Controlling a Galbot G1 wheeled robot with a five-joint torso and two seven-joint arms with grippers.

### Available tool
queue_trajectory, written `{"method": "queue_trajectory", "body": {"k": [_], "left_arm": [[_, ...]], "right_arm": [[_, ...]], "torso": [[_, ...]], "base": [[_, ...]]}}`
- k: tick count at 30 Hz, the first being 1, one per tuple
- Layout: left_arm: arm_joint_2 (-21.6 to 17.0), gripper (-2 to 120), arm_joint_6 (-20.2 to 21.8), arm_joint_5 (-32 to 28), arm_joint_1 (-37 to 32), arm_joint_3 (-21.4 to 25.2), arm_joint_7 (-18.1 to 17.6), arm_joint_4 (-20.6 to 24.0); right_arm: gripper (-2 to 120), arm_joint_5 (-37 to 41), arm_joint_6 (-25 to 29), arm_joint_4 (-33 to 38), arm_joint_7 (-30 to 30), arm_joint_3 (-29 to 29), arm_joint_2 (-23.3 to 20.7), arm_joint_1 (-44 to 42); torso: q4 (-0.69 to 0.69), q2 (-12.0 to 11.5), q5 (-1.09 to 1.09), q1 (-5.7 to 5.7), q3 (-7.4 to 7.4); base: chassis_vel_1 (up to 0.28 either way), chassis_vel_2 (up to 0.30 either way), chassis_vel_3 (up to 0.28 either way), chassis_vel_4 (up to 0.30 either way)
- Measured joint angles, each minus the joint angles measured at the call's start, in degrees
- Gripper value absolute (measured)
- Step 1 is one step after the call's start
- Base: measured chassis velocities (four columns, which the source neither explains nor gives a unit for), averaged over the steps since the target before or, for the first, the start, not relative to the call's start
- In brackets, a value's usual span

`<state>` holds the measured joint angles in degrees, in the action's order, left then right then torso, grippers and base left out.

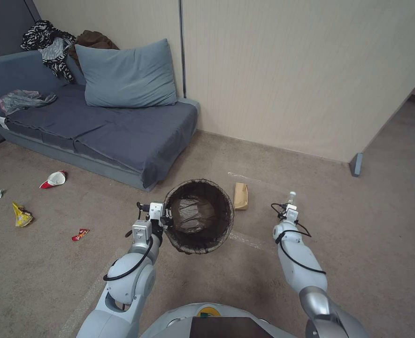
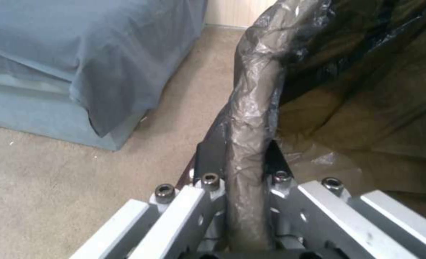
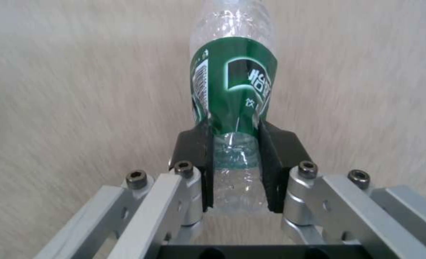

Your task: Pick up the trash bin, then pick up the garbage from the floor and place it into the trash bin.

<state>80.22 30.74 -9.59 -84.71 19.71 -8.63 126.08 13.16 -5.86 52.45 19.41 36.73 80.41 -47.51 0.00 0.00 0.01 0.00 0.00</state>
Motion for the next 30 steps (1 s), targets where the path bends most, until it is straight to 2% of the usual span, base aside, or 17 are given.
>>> {"method": "queue_trajectory", "body": {"k": [1, 2, 4, 5, 7, 9, 11, 12, 14, 15, 16, 17, 18, 20, 22, 25, 30], "left_arm": [[0.04, 3, 0.01, -0.3, 0.11, -0.04, -0.13, -0.45], [0.04, 3, 0.01, -0.3, 0.11, -0.04, -0.13, -0.45], [0.08, 3, 0.18, -1.13, 0.24, -0.24, -0.52, -0.88], [0.08, 3, 0.18, -1.13, 0.24, -0.24, -0.52, -0.88], [0.13, 3, 0.56, -2.21, 0.35, -0.51, -0.79, -1.21], [0.13, 3, 0.62, -2.36, 0.37, -0.55, -0.83, -1.23], [0.1, 3, 1.14, -3.51, 0.49, -1.06, -1.08, -1.58], [0.1, 3, 1.14, -3.51, 0.49, -1.06, -1.08, -1.58], [0.17, 3, 1.48, -4.3, 0.61, -1.53, -1.17, -1.81], [0.19, 3, 1.63, -4.66, 0.64, -1.63, -1.25, -1.82], [0.19, 3, 1.63, -4.66, 0.64, -1.63, -1.25, -1.82], [0.2, 3, 1.79, -5.01, 0.67, -1.7, -1.33, -1.82], [0.2, 3, 1.79, -5.01, 0.67, -1.7, -1.33, -1.82], [0.16, 3, 2.14, -5.93, 0.66, -2.1, -1.43, -1.83], [0.14, 3, 2.24, -6.18, 0.65, -2.14, -1.46, -1.83], [0.2, 3, 2.56, -6.54, 0.63, -2.4, -1.55, -1.69], [0.35, 3, 2.64, -6.56, 0.67, -2.45, -1.55, -1.47]], "right_arm": [[19, -0.42, 0.9, 4.8, -0.15, -0.14, 0.0, -2.38], [19, -0.42, 0.9, 4.8, -0.15, -0.14, 0.0, -2.38], [19, -0.91, 3.55, 13.39, -1.79, -0.32, -0.01, -5.81], [19, -0.91, 3.55, 13.39, -1.79, -0.32, -0.01, -5.81], [19, -1.3, 8.45, 25.15, -5.48, -0.6, -0.14, -9.91], [19, -1.3, 8.95, 26.52, -6.01, -0.64, -0.16, -10.44], [19, -1.3, 13.69, 38.05, -12.5, -1.04, -0.6, -15.47], [19, -1.3, 13.69, 38.05, -12.5, -1.04, -0.6, -15.47], [19, -1.07, 17.74, 50.48, -20.89, -1.72, -1.63, -20.94], [19, -0.58, 19.04, 53.6, -24.54, -2.22, -2.08, -23.11], [19, -0.58, 19.04, 53.6, -24.54, -2.22, -2.08, -23.11], [19, -0.03, 20.49, 56.7, -28.72, -2.86, -2.76, -25.31], [19, -0.03, 20.49, 56.7, -28.72, -2.86, -2.76, -25.31], [19, 1.81, 23.05, 60.75, -34.64, -4.98, -4.4, -28.51], [19, 2.79, 23.61, 61.76, -36.59, -5.94, -4.96, -29.28], [19, 6.02, 24.71, 64.22, -44.17, -10.24, -7.36, -30.79], [19, 4.98, 24.36, 64.07, -45.56, -15.24, -9.09, -30.69]], "torso": [[-0.01, 0.0, 0.0, 0.0, 0.01], [-0.01, 0.0, 0.0, 0.0, 0.01], [-0.02, 0.0, 0.0, 0.0, 0.0], [-0.02, 0.0, 0.0, 0.0, 0.0], [0.02, 0.0, -0.03, 0.0, 0.0], [0.03, 0.0, -0.03, 0.0, 0.0], [-0.02, 0.0, 0.02, 0.0, 0.01], [-0.02, 0.0, 0.02, 0.0, 0.01], [-0.01, 0.01, -0.09, 0.0, -0.01], [0.0, 0.01, -0.02, 0.0, -0.01], [0.0, 0.01, -0.02, 0.0, -0.01], [-0.01, 0.01, 0.02, 0.0, -0.01], [-0.01, 0.01, 0.02, 0.0, -0.01], [-0.01, 0.0, -0.02, 0.0, -0.01], [-0.01, 0.01, 0.01, 0.0, 0.0], [0.01, 0.01, -0.01, 0.0, -0.01], [0.01, 0.01, -0.01, 0.0, 0.0]], "base": [[0.0, 0.0, 0.0, 0.0], [0.0, 0.0, 0.0, 0.0], [0.0, 0.0, 0.0, 0.0], [0.0, 0.0, 0.0, 0.0], [0.0, 0.0, 0.0, 0.0], [0.0, 0.0, 0.0, 0.0], [0.0, 0.0, 0.0, 0.0], [0.0, 0.0, 0.0, 0.0], [0.0, 0.0, 0.0, 0.0], [0.0, 0.0, 0.0, 0.0], [0.0, 0.0, 0.0, 0.0], [0.0, 0.0, 0.0, 0.0], [0.0, 0.0, 0.0, 0.0], [0.0, 0.0, 0.0, 0.0], [0.0, 0.0, 0.0, 0.0], [0.0, 0.0, 0.0, 0.0], [0.0, 0.0, 0.0, 0.0]]}}
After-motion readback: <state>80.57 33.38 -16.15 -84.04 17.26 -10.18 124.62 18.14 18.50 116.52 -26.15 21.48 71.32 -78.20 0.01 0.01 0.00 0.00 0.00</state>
